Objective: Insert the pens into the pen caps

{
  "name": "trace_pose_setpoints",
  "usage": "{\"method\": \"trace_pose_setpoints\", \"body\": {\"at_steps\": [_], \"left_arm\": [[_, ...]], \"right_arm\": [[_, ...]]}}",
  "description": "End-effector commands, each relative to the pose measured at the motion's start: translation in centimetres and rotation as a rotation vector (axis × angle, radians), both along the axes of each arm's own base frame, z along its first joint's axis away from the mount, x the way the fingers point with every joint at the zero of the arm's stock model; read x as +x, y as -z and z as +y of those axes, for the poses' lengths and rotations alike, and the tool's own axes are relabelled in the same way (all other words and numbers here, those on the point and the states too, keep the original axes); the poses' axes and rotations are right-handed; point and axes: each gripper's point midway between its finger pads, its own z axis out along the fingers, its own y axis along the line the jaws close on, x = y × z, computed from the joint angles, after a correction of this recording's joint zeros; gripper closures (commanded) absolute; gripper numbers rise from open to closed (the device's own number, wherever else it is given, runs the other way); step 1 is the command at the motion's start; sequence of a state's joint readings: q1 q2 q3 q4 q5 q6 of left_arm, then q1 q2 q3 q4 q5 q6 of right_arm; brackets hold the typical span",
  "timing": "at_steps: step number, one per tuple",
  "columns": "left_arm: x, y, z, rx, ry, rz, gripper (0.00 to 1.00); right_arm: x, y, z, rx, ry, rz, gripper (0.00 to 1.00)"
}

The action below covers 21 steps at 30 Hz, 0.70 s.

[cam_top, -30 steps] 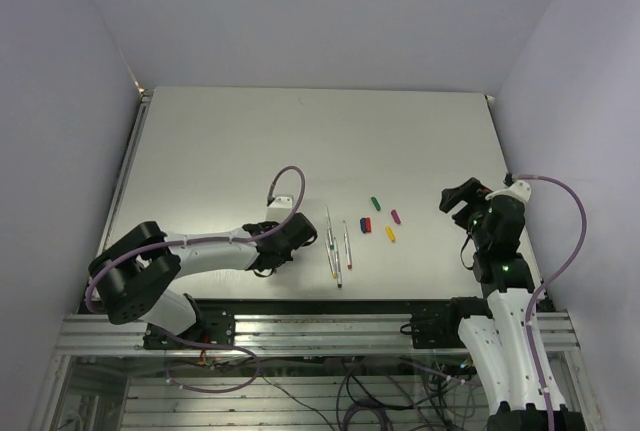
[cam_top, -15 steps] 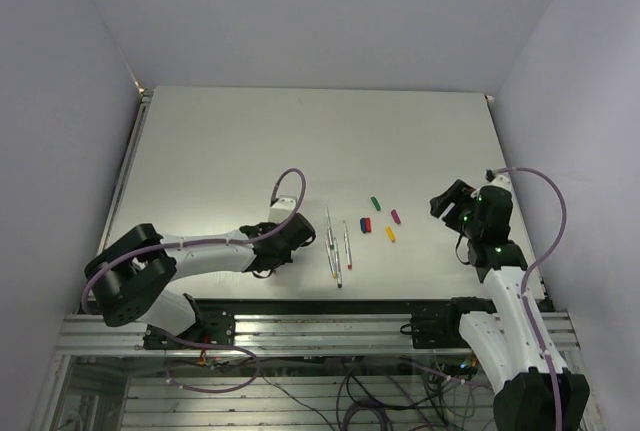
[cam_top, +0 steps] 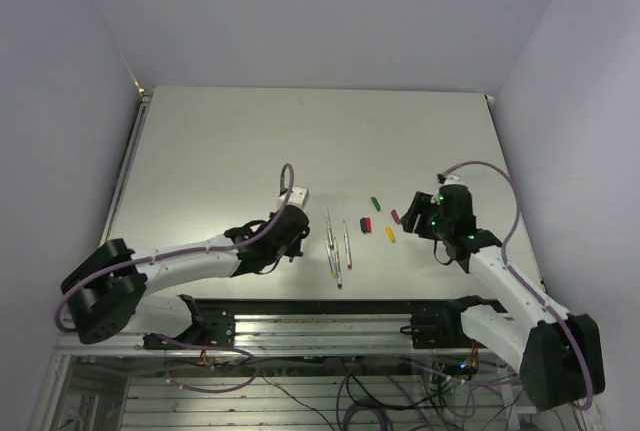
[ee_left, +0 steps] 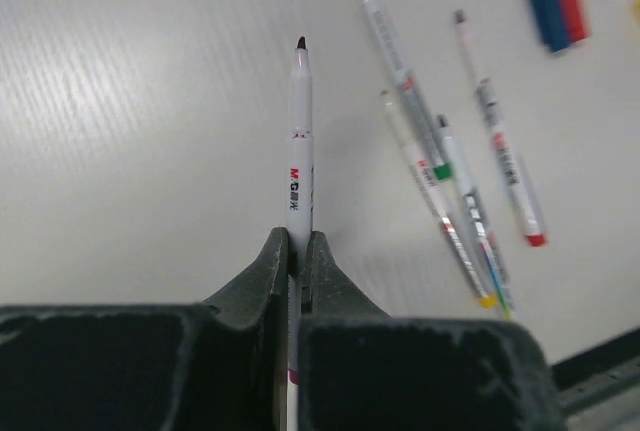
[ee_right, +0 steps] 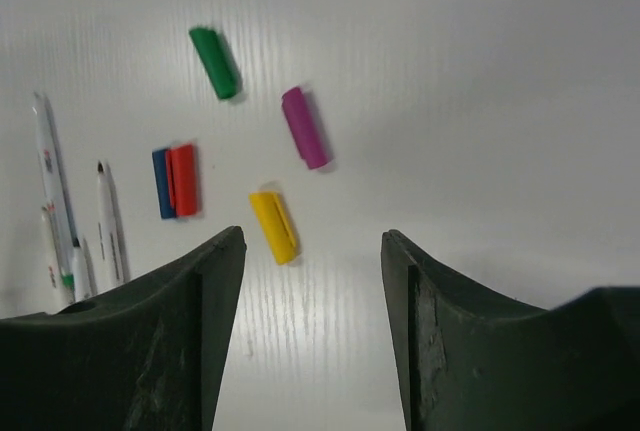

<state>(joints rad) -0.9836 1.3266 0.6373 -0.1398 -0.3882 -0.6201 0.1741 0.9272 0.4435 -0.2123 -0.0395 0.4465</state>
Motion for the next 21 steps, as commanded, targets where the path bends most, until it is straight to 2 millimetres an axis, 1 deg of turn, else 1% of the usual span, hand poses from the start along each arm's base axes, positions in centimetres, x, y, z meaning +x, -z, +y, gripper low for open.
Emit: {"method": "trace_pose_setpoints", "body": {"at_steps": [1,3,4,9,11,14,21], "left_arm": [[-0.3,-3.4,-2.7,-0.190,0.107,-0.081,0.93],[-0.6,-4.1,-2.7,-0.231,0.115,-0.097,0.93],[-0.7,-4.6,-2.7,-0.250,0.118,-0.110,0.93],[-1.0,-5.8,-2.0,-0.269,0.136,-0.147,0.93],[-1.2,-6.1,-1.8,-0.275,0.140,-0.157,0.93],[-1.2,-6.4,-1.7,-0.288,0.140,-0.165,0.93],[-1.6,-6.4,-2.4,-0.319,0.161,-0.151,0.93]], "right_arm": [[1.2,0.2,1.0,-0.111,-0.003,-0.008,0.44],[1.6,1.0,1.4,-0.121,-0.002,0.014,0.44],[1.9,1.1,1.5,-0.120,-0.001,0.012,0.44],[3.0,1.5,1.4,-0.145,0.012,0.016,0.44],[3.3,1.9,1.4,-0.157,0.017,0.029,0.44],[3.7,2.3,1.9,-0.153,-0.006,0.042,0.45],[4.0,3.3,2.5,-0.162,-0.033,0.085,0.45]]}}
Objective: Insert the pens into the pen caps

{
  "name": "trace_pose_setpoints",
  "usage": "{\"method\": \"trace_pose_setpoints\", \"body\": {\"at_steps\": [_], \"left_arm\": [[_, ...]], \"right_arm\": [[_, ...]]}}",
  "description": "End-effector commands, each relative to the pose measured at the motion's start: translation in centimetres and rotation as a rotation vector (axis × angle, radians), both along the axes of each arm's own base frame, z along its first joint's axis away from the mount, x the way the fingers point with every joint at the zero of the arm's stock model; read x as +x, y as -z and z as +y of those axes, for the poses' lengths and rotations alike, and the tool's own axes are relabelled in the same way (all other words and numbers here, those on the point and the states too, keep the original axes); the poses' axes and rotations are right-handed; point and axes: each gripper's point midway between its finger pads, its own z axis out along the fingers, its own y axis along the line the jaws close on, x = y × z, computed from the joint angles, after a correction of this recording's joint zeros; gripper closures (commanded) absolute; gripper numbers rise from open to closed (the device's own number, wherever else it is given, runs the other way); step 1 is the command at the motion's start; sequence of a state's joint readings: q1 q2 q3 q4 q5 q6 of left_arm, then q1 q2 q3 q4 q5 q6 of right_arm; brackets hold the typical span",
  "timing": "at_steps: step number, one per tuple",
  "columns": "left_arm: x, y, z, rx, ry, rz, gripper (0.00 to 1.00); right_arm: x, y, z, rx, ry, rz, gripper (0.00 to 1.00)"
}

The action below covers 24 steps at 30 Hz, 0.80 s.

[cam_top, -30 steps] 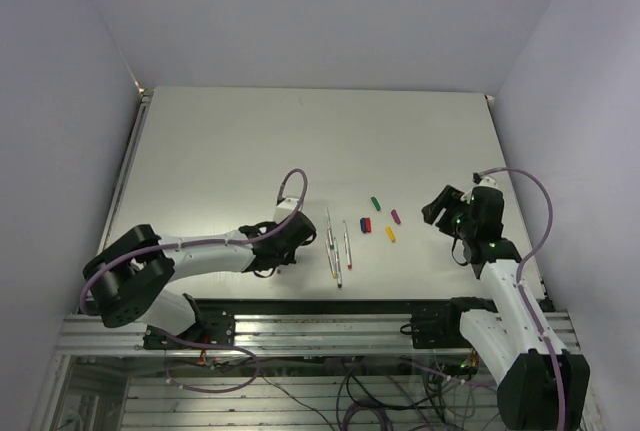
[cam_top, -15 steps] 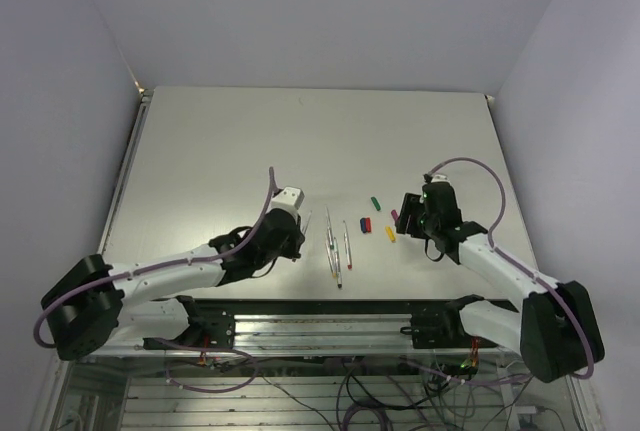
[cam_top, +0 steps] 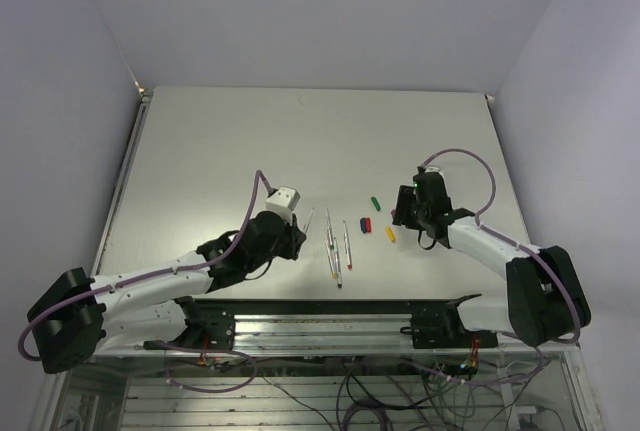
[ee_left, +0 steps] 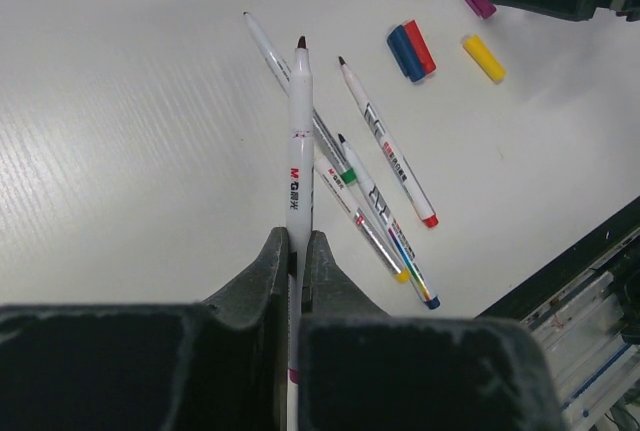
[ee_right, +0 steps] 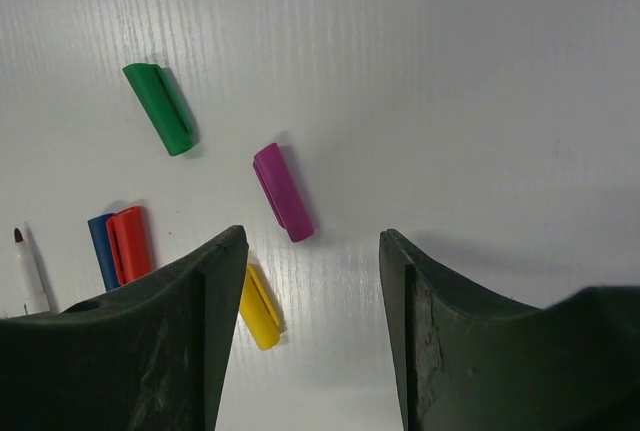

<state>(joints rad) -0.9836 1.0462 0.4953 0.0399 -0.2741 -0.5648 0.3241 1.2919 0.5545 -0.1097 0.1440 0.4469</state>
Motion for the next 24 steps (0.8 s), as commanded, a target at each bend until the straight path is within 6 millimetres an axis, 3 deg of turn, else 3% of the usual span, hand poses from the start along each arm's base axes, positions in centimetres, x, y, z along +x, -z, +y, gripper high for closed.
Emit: {"method": "trace_pose_setpoints", "body": {"at_steps": [1,16,24], "left_arm": [[-0.3,-0.8,-1.1,-0.053,0.045,-0.012,0.93],[-0.5,-0.6,-0.8,-0.048,0.050,-0.017,0.93],[-0.4,-0.3,-0.3,-0.026,0.034,-0.016,0.93]], "right_arm": [[1.2,-0.7,0.7,0.000,-0.020,-0.024,0.44],[1.5,1.4,0.8,-0.061,-0.006,0.066,0.47],[0.7,2.8,0.8,-0.154,0.024,0.136,0.50]]}}
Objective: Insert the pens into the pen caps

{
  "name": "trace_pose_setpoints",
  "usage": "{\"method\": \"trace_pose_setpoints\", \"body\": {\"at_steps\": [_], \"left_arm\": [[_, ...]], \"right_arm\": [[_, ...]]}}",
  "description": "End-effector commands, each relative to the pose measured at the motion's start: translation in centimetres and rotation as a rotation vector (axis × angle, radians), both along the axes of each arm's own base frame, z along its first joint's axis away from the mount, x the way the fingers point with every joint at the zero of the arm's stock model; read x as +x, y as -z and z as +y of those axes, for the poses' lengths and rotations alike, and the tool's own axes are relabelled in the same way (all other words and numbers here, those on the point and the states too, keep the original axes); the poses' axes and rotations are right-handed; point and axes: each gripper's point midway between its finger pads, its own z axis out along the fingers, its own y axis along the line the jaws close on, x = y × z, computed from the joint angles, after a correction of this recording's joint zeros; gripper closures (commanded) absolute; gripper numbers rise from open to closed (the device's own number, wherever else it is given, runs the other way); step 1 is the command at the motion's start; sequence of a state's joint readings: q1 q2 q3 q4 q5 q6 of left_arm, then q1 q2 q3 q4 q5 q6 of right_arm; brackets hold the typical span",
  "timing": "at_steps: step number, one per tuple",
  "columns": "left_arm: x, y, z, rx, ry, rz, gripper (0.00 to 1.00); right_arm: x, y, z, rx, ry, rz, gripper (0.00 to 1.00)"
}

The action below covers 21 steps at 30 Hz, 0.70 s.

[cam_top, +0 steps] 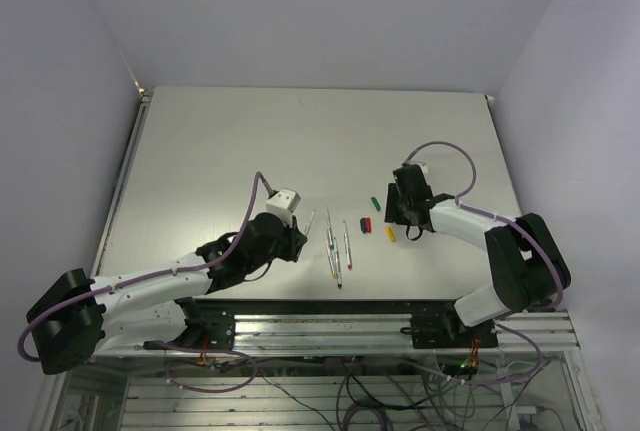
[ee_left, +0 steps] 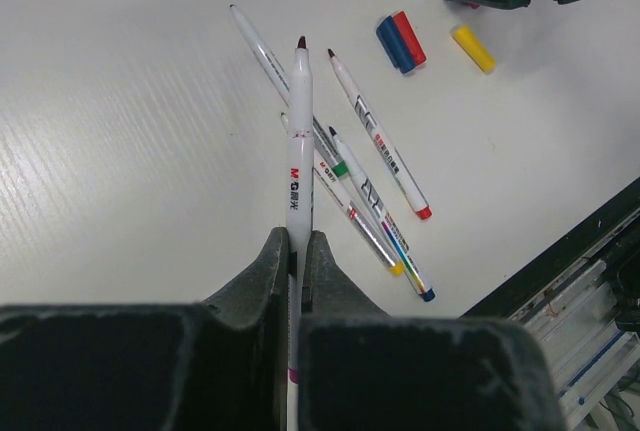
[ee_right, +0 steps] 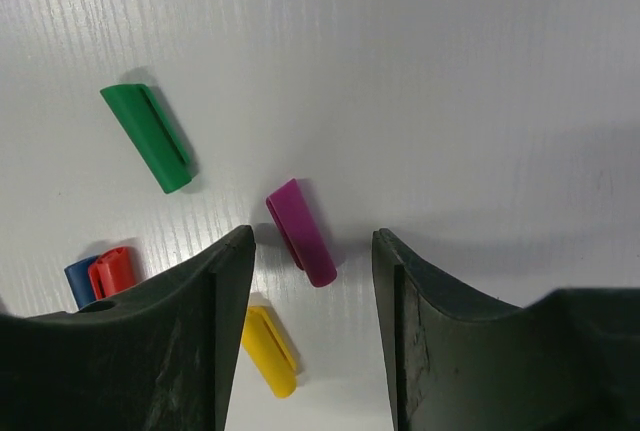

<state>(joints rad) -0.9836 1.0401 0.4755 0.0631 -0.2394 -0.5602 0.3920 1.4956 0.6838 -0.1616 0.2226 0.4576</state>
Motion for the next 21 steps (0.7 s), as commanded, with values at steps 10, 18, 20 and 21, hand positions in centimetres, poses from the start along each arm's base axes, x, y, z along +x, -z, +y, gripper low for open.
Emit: {"method": "trace_pose_setpoints", "body": {"at_steps": [10,18,20,21], "left_arm": [[0.2,-0.6,-0.1,-0.005,-0.001,-0.019,0.93],[0.5,-0.7,0.3,0.023,-0.015,-0.027,0.93],[0.5,-0.7,0.3,0.027,-0.018,-0.029,0.93],[0.5,-0.7,0.4,0.029,-0.018,-0.029,0.93]], "right_arm": [[-1.4,2.3,-0.5,-0.093,0.053,0.096,0.52],[-2.8,3.0,-0.1,-0.053,0.062,0.135,0.62],[-3.2,3.1,-0.2,-0.052,0.062,0.147,0.65],[-3.4,3.2,-0.2,-0.051,0.062,0.152,0.66]]}}
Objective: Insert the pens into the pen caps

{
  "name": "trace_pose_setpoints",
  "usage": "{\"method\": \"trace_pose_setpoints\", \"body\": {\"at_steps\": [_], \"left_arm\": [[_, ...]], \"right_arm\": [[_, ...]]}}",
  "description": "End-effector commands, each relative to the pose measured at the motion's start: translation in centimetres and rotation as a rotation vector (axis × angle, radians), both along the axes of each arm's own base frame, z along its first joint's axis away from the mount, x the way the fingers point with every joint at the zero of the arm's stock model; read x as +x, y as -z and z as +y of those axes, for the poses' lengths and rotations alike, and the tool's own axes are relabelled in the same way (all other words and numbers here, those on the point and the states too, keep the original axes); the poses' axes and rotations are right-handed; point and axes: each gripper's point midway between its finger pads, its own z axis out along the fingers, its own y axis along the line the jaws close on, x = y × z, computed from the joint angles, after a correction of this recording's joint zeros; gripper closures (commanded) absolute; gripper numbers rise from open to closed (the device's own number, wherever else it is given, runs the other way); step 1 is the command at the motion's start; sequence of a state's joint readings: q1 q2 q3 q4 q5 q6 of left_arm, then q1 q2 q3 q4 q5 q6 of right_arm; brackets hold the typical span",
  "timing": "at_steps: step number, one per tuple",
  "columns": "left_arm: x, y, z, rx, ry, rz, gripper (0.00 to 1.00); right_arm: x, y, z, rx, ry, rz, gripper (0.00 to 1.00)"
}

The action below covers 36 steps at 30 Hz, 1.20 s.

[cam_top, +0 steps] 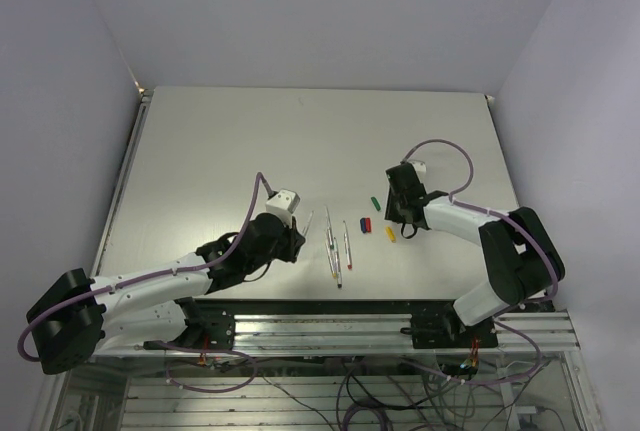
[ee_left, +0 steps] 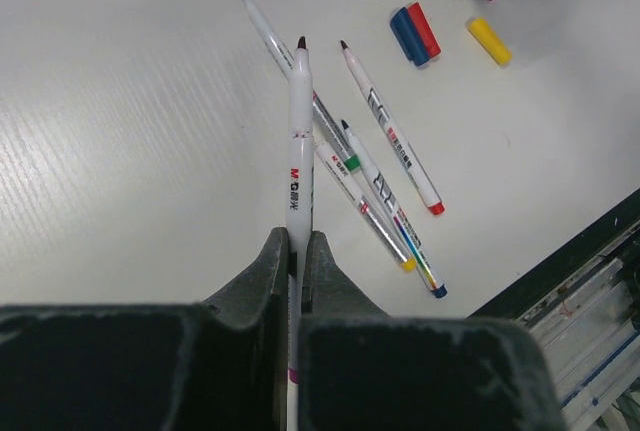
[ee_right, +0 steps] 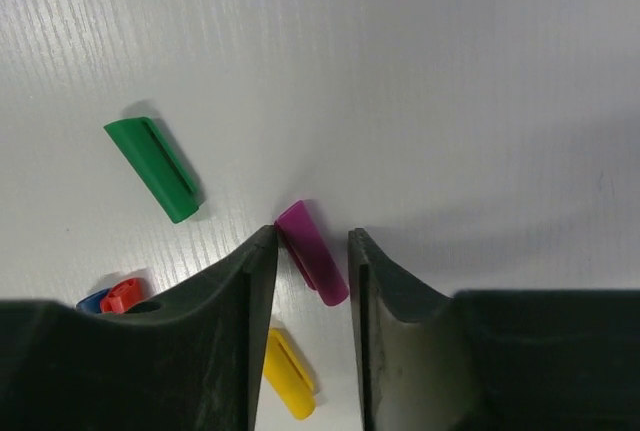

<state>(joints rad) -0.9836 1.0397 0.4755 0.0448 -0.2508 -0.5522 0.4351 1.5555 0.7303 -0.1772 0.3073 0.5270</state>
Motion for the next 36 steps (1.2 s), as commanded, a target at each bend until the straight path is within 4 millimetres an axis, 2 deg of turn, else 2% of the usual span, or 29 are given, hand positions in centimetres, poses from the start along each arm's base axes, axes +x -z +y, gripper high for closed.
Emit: {"method": "trace_pose_setpoints", "body": {"at_steps": [1,3,5,10,14,18,25,30,36], "left_arm": [[0.6,-1.1,0.0,0.005,-0.014,-0.031,0.93],[0.6,-1.0,0.0,0.007,-0.015,-0.030,0.93],[0.7,-1.0,-0.1,0.006,-0.016,-0.031,0.93],[0.6,-1.0,-0.3,0.003,-0.009,-0.029,0.93],[0.6,-1.3,-0.3,-0.012,-0.006,-0.042,0.93],[0.8,-2.3,-0.3,-0.036,-0.007,-0.073,0.93],[0.9,-4.3,-1.7,-0.094,0.046,-0.121,0.93],[0.4,-6.6,-3.7,-0.217,0.113,-0.149,0.93],[-0.6,-9.9,-7.1,-0.424,0.220,-0.160,0.93]], "right_arm": [[-4.3,3.0,-0.8,-0.012,0.005,0.162,0.69],[-4.8,3.2,-0.9,-0.012,0.004,0.177,0.79],[-5.2,3.4,-1.0,-0.012,0.011,0.194,1.00],[-5.4,3.5,-0.7,0.011,0.004,0.196,1.00],[-3.7,1.9,-0.2,0.026,-0.002,0.122,1.00],[-1.3,-1.8,0.9,0.071,-0.037,-0.017,1.00],[1.7,-10.2,1.9,0.161,-0.057,-0.292,1.00],[2.2,-16.0,3.7,0.320,-0.119,-0.515,1.00],[1.1,-21.3,6.3,0.548,-0.232,-0.740,1.00]]}}
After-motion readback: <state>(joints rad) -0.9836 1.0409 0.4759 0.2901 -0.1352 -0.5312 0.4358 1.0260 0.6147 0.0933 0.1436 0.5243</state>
